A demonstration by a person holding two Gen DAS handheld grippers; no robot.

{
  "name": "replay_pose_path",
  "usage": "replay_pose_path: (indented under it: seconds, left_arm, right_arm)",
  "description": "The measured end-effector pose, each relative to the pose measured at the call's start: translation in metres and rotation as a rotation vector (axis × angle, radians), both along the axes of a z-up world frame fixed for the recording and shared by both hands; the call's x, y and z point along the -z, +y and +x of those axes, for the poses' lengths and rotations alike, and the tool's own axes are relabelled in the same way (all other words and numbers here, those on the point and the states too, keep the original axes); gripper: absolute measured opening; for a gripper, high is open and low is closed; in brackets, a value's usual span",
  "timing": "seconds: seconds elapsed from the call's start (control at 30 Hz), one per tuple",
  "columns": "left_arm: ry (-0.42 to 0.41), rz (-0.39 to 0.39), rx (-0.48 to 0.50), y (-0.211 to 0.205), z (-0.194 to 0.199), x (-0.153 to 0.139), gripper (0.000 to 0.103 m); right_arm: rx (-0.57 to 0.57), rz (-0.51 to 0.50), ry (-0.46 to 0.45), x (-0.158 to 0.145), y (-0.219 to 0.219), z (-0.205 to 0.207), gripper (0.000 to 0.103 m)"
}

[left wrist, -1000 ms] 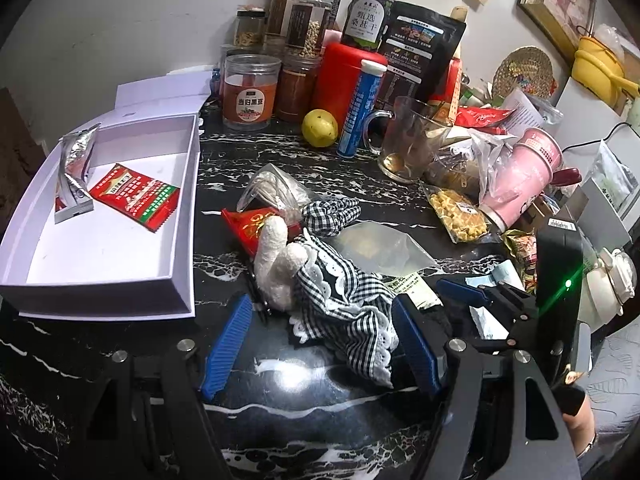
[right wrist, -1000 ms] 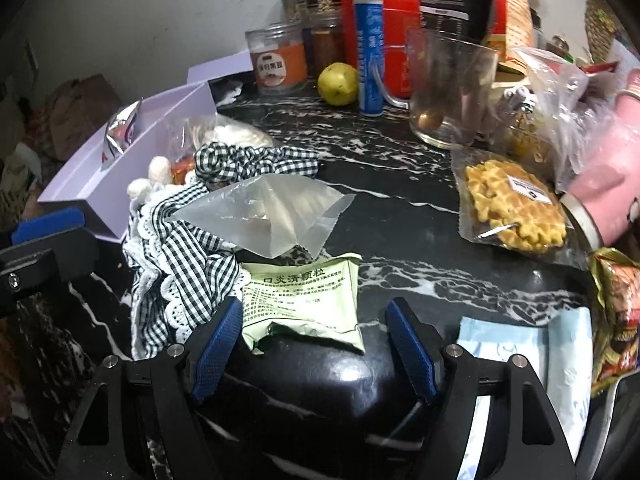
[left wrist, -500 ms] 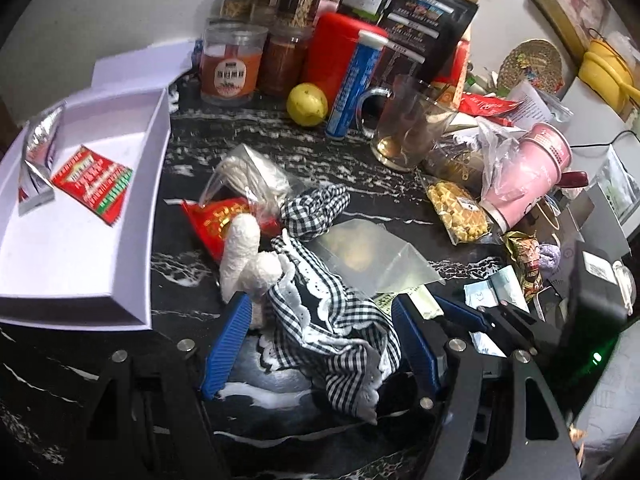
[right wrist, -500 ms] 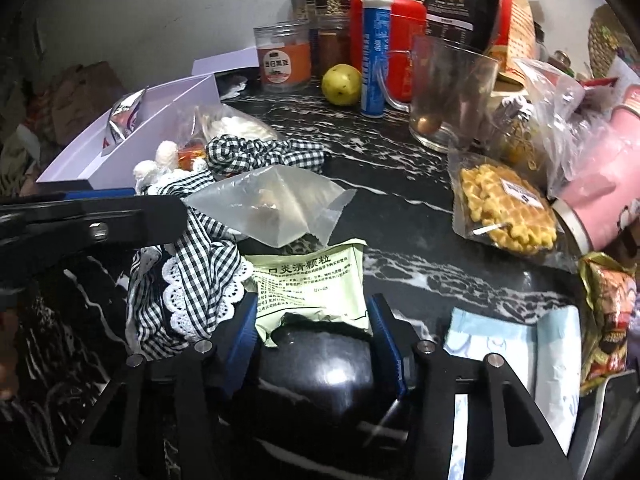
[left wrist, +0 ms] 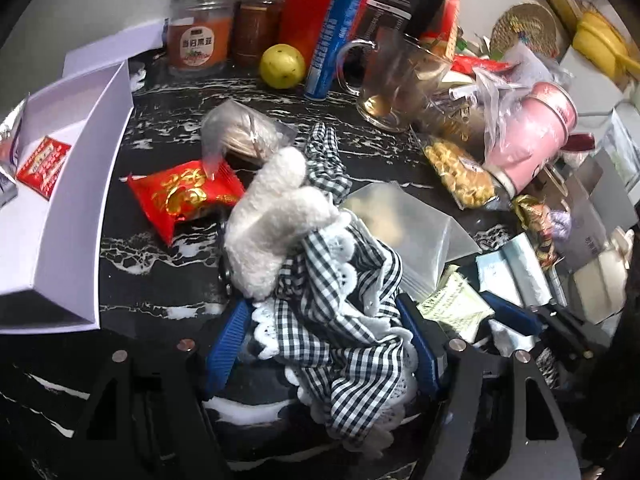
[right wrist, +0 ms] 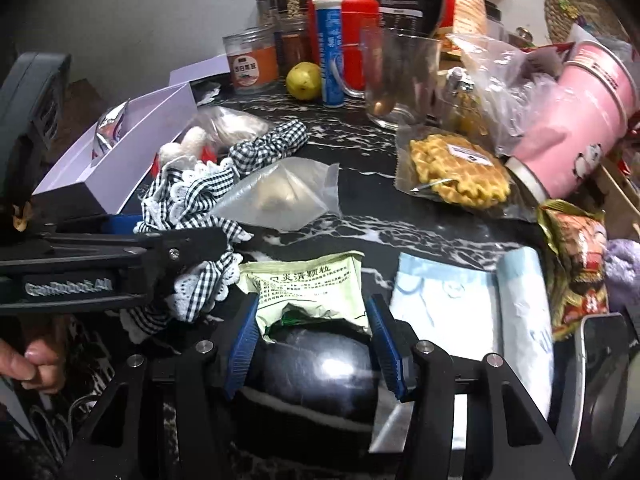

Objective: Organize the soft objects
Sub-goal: 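Grasp the gingham cloth with plush toy with the left tool while the right tool grasps the green sachet, then lift the gingham cloth and green sachet toward the white box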

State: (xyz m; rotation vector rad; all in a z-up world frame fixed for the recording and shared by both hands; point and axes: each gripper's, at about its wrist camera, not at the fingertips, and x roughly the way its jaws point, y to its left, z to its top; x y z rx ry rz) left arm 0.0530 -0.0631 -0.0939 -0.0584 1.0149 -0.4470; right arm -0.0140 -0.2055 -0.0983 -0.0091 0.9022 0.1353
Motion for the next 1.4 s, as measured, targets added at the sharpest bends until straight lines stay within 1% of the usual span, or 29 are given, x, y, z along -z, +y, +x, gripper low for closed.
replay_pose_path:
  seconds: [0.03, 0.07, 0.1, 0.13, 0.17, 0.23, 0.33, 0.5, 0.67, 0.8, 0.87, 0.9, 0.97, 1.1, 1.13, 1.17, 1.2, 1.27, 1.4]
  left_arm:
    - [-0.002, 0.002, 0.004, -0.001, 0.0, 0.0, 0.071]
    - [-0.005, -0.006, 0.01, -0.001, -0.002, 0.0, 0.064]
    - [-0.002, -0.016, 0.019, -0.002, -0.003, 0.0, 0.061]
    - [-0.002, -0.019, 0.024, -0.002, -0.004, -0.001, 0.053]
    - [-0.007, -0.019, 0.033, -0.004, -0.007, -0.002, 0.049]
    - [-0.027, -0.001, 0.053, -0.006, -0.016, -0.005, 0.045]
    - [-0.029, -0.002, 0.065, -0.003, -0.025, -0.009, 0.045]
    - [-0.019, 0.007, 0.054, 0.012, -0.041, -0.011, 0.044]
    - [-0.009, 0.028, 0.049, 0.028, -0.06, -0.014, 0.044]
    - [-0.002, 0.039, 0.046, 0.034, -0.07, -0.014, 0.044]
    - [0.008, 0.03, 0.045, 0.035, -0.071, -0.012, 0.044]
    - [0.011, 0.025, 0.044, 0.036, -0.071, -0.011, 0.044]
    - [0.02, 0.013, 0.036, 0.039, -0.069, -0.008, 0.044]
    - [0.017, 0.003, 0.025, 0.042, -0.068, -0.007, 0.044]
    - [0.017, 0.0, 0.024, 0.042, -0.068, -0.007, 0.044]
    - [0.017, -0.004, 0.023, 0.042, -0.068, -0.007, 0.044]
    - [0.016, -0.008, 0.021, 0.043, -0.068, -0.006, 0.044]
    - [0.015, -0.016, 0.019, 0.044, -0.068, -0.006, 0.044]
    - [0.006, -0.021, 0.017, 0.046, -0.07, -0.008, 0.044]
  right_arm:
    - [0.004, 0.004, -0.003, -0.001, -0.001, -0.003, 0.053]
    - [0.005, 0.005, -0.007, -0.003, -0.001, -0.005, 0.053]
    - [0.006, 0.005, -0.011, -0.004, -0.002, -0.007, 0.053]
    - [0.006, 0.009, -0.015, -0.006, -0.002, -0.01, 0.052]
    - [0.006, 0.012, -0.017, -0.007, -0.002, -0.012, 0.052]
    - [0.006, 0.02, -0.023, -0.01, -0.003, -0.016, 0.052]
    - [0.01, 0.023, -0.022, -0.011, -0.003, -0.02, 0.052]
    - [0.017, 0.032, -0.011, -0.01, -0.007, -0.033, 0.052]
    - [0.017, 0.003, 0.01, -0.009, -0.008, -0.048, 0.052]
    - [-0.017, -0.015, 0.038, -0.003, 0.0, -0.058, 0.055]
    - [-0.027, -0.007, 0.045, 0.002, 0.004, -0.057, 0.067]
    - [-0.022, 0.014, 0.05, 0.004, 0.003, -0.055, 0.069]
    - [-0.009, 0.027, 0.04, 0.004, 0.002, -0.052, 0.07]
    - [-0.01, -0.007, 0.032, 0.005, 0.007, -0.045, 0.07]
    - [-0.011, -0.016, 0.031, 0.006, 0.007, -0.045, 0.065]
    - [-0.007, -0.031, 0.025, 0.006, 0.007, -0.045, 0.055]
    - [-0.006, -0.033, 0.02, 0.006, 0.007, -0.044, 0.055]
    - [-0.005, -0.021, 0.014, 0.005, 0.003, -0.045, 0.05]
    - [0.012, 0.017, 0.006, 0.005, -0.003, -0.047, 0.048]
